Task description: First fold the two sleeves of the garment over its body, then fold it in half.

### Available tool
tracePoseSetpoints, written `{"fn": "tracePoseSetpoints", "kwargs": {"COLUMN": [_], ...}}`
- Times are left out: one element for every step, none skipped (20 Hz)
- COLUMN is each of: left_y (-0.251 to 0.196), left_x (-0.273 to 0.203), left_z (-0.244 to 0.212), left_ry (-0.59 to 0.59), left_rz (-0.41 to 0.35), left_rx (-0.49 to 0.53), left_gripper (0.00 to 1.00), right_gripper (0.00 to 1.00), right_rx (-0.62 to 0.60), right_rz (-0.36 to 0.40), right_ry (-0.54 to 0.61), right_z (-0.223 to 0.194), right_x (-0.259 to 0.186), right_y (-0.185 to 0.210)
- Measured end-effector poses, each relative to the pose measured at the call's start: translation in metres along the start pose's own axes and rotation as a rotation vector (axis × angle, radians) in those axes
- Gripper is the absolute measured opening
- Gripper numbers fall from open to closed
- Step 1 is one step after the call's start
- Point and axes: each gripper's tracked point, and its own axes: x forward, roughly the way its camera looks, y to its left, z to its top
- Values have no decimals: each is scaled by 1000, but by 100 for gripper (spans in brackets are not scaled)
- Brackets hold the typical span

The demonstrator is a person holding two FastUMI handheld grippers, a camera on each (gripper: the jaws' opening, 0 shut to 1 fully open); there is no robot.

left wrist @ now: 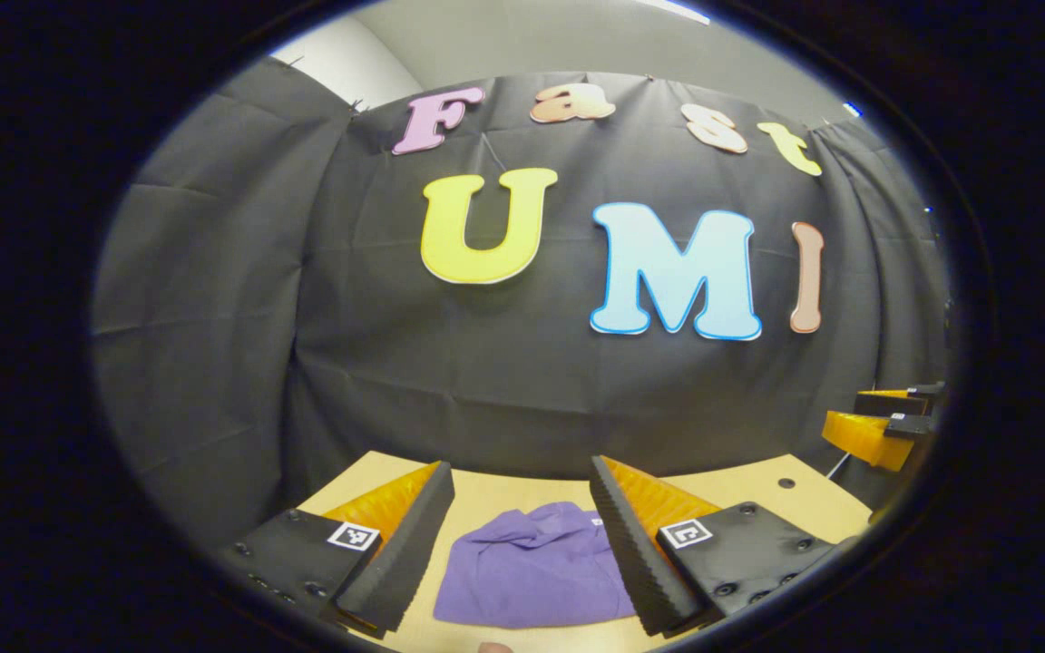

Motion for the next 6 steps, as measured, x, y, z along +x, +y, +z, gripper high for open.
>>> {"fn": "tracePoseSetpoints", "kwargs": {"left_y": [-1, -3, -4, -4, -3, 2], "left_x": [-10, -18, -26, -37, -48, -64], "left_z": [3, 5, 5, 8, 12, 20], "left_ry": [-6, -7, -6, -11, -25, -34], "left_rz": [-5, -12, -20, -25, -31, -36], "left_rx": [6, 10, 13, 14, 11, 9], "left_gripper": [94, 94, 94, 94, 94, 99], "right_gripper": [96, 96, 94, 94, 94, 94], "right_rx": [0, 1, 5, 17, 28, 41], "right_rz": [-5, -14, -22, -25, -28, -36], "right_ry": [-9, -14, -15, -20, -28, -37], "right_z": [3, 5, 7, 9, 14, 17], "right_x": [-7, -13, -23, -32, -39, -47], "right_y": [2, 3, 4, 7, 10, 13]}}
